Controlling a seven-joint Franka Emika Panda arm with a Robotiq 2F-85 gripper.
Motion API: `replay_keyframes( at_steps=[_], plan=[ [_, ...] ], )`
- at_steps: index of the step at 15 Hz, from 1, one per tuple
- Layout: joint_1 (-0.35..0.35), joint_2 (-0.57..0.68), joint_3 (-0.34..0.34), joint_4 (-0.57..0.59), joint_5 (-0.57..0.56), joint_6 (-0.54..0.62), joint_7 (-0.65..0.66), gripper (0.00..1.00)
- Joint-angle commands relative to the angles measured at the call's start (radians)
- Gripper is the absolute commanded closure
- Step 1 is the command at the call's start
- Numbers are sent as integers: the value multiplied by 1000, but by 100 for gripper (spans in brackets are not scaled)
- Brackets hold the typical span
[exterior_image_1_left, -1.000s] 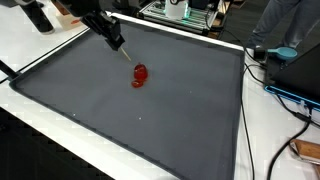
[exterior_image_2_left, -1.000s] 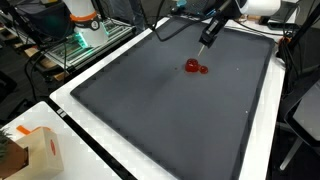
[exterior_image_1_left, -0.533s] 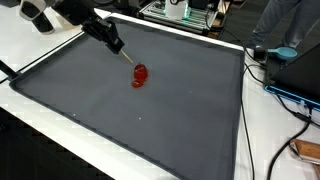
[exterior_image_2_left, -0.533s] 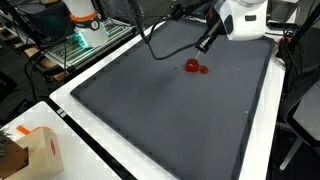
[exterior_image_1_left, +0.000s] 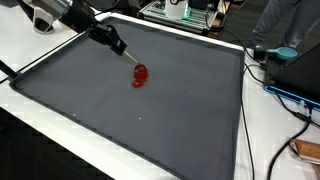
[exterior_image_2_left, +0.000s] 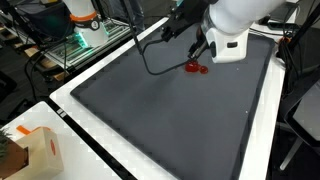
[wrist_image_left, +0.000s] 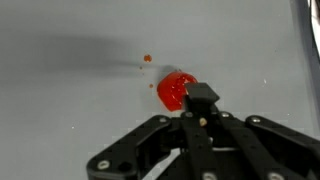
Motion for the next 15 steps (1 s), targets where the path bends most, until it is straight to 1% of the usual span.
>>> replay_keyframes(
  at_steps=[1, 6, 10, 15],
  plan=[
    [-28, 27, 16, 12, 39, -27, -14, 97],
    [-30, 52, 14, 14, 61, 1, 2, 97],
    [-25, 64, 10, 14, 56, 20, 11, 97],
    [-18, 84, 6, 9, 50, 74, 38, 97]
  ],
)
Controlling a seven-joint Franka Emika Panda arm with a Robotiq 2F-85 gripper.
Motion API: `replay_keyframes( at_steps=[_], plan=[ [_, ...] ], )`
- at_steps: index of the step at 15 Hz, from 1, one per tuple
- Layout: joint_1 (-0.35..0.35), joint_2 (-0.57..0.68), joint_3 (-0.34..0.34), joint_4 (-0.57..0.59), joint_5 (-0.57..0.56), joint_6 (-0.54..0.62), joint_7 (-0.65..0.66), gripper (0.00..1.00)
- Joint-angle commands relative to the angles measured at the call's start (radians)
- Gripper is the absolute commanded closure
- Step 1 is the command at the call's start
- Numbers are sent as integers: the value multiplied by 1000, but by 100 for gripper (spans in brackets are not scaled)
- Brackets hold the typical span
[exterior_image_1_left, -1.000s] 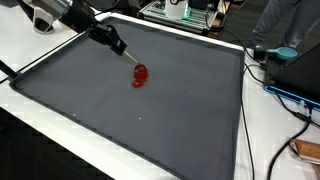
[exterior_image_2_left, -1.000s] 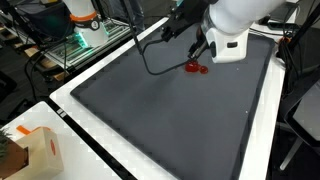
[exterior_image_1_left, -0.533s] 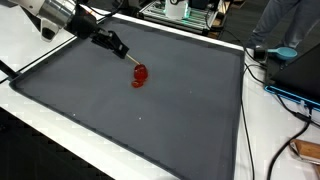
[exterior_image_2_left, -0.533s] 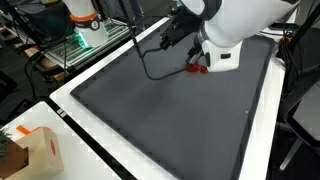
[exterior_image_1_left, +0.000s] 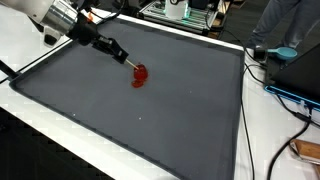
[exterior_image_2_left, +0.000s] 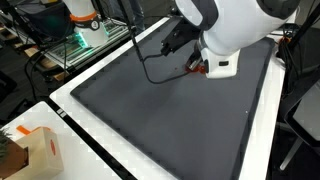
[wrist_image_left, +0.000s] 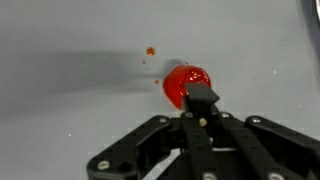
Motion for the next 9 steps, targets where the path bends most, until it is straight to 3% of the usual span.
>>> replay_keyframes(
  at_steps=[1, 9],
  plan=[
    [-2, 26, 3, 5, 13, 37, 33, 97],
    [-1, 62, 10, 20, 11, 17, 50, 97]
  ],
)
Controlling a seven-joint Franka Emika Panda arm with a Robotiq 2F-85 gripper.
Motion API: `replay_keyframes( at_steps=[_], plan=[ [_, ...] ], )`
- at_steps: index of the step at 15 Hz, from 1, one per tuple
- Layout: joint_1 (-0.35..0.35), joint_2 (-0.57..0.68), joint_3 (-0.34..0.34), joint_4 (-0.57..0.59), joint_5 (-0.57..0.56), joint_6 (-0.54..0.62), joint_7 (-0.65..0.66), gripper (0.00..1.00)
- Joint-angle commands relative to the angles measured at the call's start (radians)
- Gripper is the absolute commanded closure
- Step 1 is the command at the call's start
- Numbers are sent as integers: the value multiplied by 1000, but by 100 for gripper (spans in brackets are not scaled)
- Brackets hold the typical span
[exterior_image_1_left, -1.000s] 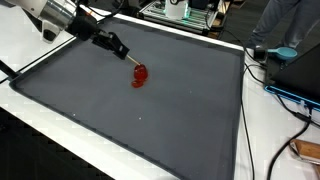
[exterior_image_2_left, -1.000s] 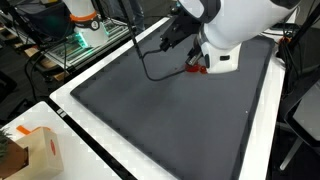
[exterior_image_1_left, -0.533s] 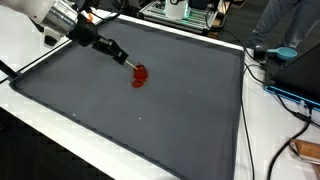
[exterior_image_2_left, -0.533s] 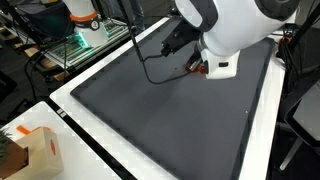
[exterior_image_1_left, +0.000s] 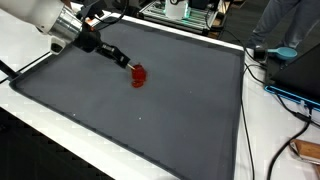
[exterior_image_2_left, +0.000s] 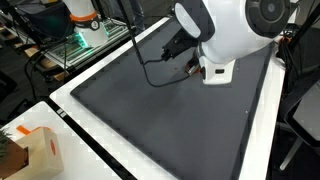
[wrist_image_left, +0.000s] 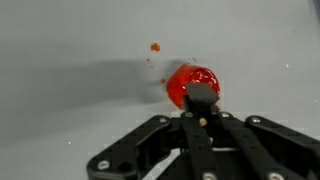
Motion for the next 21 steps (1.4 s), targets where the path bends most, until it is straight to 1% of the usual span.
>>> replay_keyframes(
  at_steps=[1, 9, 15, 21],
  plan=[
    [-3, 28, 10, 18, 12, -8, 21, 97],
    [-40, 94, 41, 95, 76, -154, 6, 97],
    [-55, 117, 41, 137, 114, -182, 14, 97],
    [-64, 118, 41, 174, 124, -217, 25, 97]
  ],
)
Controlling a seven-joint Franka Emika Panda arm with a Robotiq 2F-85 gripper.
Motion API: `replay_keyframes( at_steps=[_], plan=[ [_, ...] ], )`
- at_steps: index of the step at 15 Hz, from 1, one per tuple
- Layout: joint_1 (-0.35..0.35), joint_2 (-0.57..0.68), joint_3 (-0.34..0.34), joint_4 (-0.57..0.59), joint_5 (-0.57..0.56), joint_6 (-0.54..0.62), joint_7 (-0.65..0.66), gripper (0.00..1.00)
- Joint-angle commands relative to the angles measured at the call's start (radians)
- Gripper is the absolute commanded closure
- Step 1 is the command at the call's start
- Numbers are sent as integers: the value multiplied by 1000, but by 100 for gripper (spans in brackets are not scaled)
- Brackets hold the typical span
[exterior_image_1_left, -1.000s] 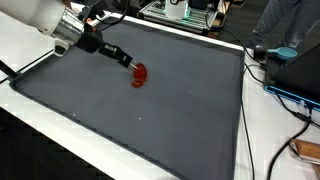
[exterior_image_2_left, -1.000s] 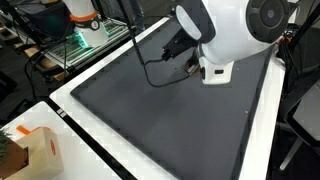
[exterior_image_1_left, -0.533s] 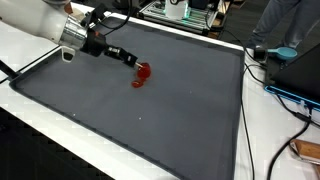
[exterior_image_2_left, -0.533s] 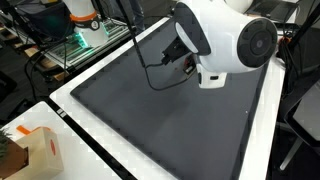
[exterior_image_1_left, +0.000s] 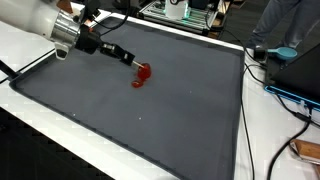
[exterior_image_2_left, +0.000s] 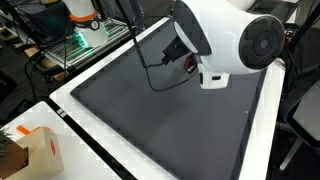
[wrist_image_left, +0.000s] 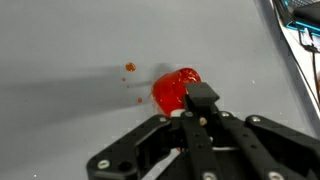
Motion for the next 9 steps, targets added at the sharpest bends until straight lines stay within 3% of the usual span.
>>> replay_keyframes(
  at_steps=[1, 9],
  plan=[
    [-24, 28, 15, 58, 26, -53, 26, 97],
    [-27, 15, 10, 107, 23, -71, 49, 97]
  ],
)
